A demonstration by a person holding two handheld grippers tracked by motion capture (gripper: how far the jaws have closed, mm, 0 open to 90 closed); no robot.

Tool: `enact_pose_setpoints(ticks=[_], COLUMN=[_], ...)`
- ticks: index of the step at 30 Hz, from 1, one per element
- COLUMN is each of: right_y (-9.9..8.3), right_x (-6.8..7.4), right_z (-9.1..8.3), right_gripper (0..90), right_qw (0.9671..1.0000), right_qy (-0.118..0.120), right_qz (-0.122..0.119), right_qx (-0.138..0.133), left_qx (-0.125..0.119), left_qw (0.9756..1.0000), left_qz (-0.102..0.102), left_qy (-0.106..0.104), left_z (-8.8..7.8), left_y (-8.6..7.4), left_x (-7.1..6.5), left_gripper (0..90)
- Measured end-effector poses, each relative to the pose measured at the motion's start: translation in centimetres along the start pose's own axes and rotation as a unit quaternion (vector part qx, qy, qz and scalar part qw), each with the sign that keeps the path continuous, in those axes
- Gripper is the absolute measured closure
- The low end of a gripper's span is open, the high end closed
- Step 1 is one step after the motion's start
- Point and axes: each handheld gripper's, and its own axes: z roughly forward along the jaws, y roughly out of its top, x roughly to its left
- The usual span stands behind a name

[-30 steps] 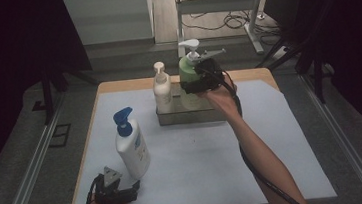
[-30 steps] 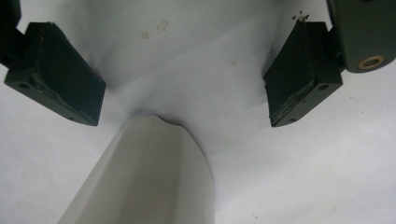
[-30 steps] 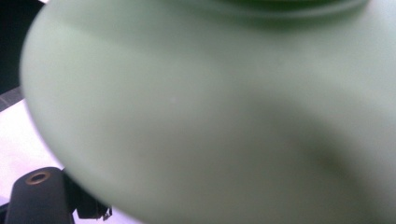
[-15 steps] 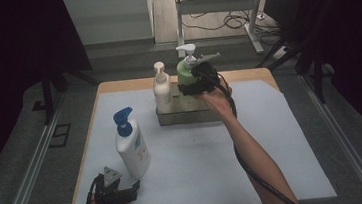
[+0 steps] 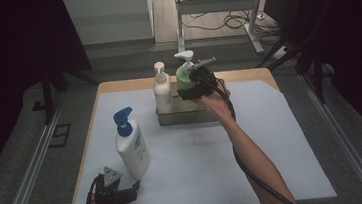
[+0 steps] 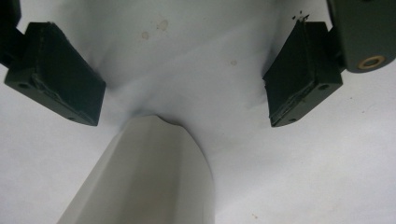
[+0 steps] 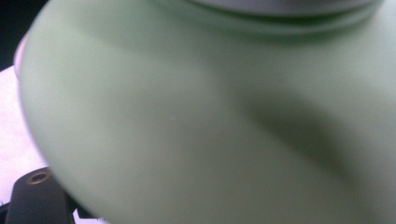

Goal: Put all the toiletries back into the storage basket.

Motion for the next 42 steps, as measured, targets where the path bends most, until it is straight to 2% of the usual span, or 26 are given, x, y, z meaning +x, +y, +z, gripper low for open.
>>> enact_pose_setpoints(ticks=[20,27,33,39,42], right_y=[-2.0,-2.2,-2.7,-2.8,-2.8], right_x=[-0.4,-0.5,-0.9,-1.0,-1.0], right_z=[2.4,2.7,2.7,2.1,1.6], right_gripper=[12.2,11.8,11.1,10.4,10.4], right_qw=[0.9996,0.9996,0.9996,0.9994,0.9994], right_qy=[0.009,0.017,0.028,0.035,0.034], right_qz=[0.007,0.005,0.007,0.003,0.007], right_qx=[0.027,0.023,0.007,-0.005,0.000], left_qx=[0.000,0.000,0.000,0.000,0.000], left_qw=[1.0000,1.0000,1.0000,1.0000,1.0000], left_qz=[0.000,0.000,0.000,0.001,0.001], left_qy=[0.000,0.000,0.001,0.001,0.001], left_z=[0.0,0.0,0.0,0.0,0.0], left_y=[0.0,0.0,0.0,0.0,0.0], left_x=[0.0,0.0,0.0,0.0,0.0], left_gripper=[11.9,11.9,11.9,11.9,11.9])
